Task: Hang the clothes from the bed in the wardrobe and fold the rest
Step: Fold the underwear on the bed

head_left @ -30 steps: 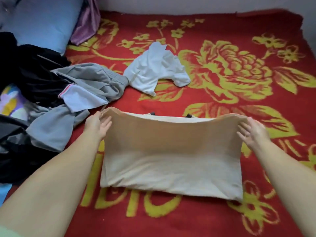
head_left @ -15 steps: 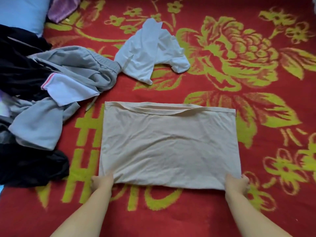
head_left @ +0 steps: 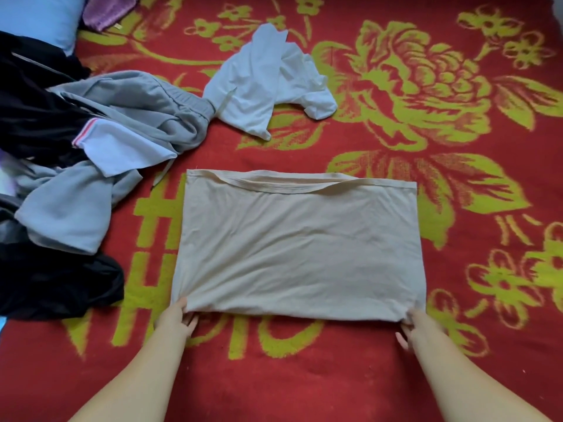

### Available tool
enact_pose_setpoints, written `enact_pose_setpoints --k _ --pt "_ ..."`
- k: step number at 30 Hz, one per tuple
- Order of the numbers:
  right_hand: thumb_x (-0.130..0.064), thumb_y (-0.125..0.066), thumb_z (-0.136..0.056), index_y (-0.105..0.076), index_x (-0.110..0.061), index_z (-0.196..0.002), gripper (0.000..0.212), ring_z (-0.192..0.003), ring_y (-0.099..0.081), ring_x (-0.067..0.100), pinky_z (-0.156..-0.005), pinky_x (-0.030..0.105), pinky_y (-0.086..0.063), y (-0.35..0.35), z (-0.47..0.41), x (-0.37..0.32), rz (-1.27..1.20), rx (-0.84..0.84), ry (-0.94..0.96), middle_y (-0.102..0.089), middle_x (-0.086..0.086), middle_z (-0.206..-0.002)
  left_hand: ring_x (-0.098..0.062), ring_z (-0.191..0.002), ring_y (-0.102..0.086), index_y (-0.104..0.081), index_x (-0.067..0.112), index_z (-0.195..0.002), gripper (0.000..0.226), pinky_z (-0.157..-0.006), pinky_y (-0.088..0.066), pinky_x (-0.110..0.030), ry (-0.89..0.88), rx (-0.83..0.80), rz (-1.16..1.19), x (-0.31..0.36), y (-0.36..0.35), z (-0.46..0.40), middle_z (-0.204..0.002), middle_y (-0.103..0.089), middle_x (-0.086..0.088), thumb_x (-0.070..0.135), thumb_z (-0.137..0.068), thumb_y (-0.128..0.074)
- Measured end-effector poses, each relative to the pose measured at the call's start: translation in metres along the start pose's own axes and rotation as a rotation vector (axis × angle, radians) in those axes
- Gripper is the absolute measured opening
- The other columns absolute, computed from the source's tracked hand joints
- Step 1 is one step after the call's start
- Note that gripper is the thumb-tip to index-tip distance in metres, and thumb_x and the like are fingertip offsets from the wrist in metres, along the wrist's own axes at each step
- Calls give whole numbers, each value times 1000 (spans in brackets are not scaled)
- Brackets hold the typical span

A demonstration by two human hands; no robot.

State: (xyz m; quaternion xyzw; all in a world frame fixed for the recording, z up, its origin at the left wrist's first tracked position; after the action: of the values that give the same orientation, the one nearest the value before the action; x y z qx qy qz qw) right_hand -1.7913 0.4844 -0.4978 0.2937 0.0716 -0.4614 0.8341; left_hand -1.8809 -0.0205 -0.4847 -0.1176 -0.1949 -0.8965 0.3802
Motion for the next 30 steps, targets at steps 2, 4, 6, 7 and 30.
enact_pose_setpoints --k 2,4,6,7,30 --pt "-12 -57 -90 -51 -20 -76 17 -92 -60 13 -84 40 -41 -11 6 2 -25 -69 -19 -60 -6 -88 -24 -125 -50 -47 7 -135 41 -103 -43 -37 2 -23 18 -3 -2 0 -137 -52 -8 3 -94 -51" --pt "-10 -59 -89 -50 -20 -78 17 -80 -59 11 -89 41 -43 -17 16 -2 -50 -157 0 -58 -6 -84 -26 -124 -52 -47 3 -134 40 -102 -44 -37 -39 -24 44 1 1 5 -136 -53 -11 0 -94 -50" --pt "-9 -58 -89 -54 -22 -89 13 -74 -55 11 -87 42 -46 -23 30 -17 -57 -220 106 -57 -3 -89 -28 -123 -52 -45 0 -134 40 -102 -45 -38 -75 -26 59 6 4 12 -135 -53 -14 -1 -95 -49" --pt "-8 -57 -89 -55 -23 -97 16 -76 -55 11 -83 40 -47 -28 41 -28 -42 -252 206 -58 -2 -90 -27 -124 -51 -44 -1 -135 40 -103 -44 -38 -79 -47 57 7 5 12 -135 -52 -13 -1 -95 -47" --pt "-27 -58 -93 -57 -11 -122 33 -113 -55 19 -96 29 -41 -241 295 184 1513 -1216 1277 -60 4 -122 -22 -80 -61 -56 5 -118 27 -66 -48 -32 -307 -328 -365 24 22 11 -103 -65 -13 8 -91 -56"
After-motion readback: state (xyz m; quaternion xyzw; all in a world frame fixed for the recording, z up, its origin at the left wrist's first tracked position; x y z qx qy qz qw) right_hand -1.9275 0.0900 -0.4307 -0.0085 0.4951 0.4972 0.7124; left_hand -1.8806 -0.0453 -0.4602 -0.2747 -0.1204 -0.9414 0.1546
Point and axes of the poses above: each hand's wrist, its own z-axis away from the middle knuckle, its own y-axis out of the back of the hand, x = y × z, the point moved 6 cm from there along -z, towards the middle knuckle
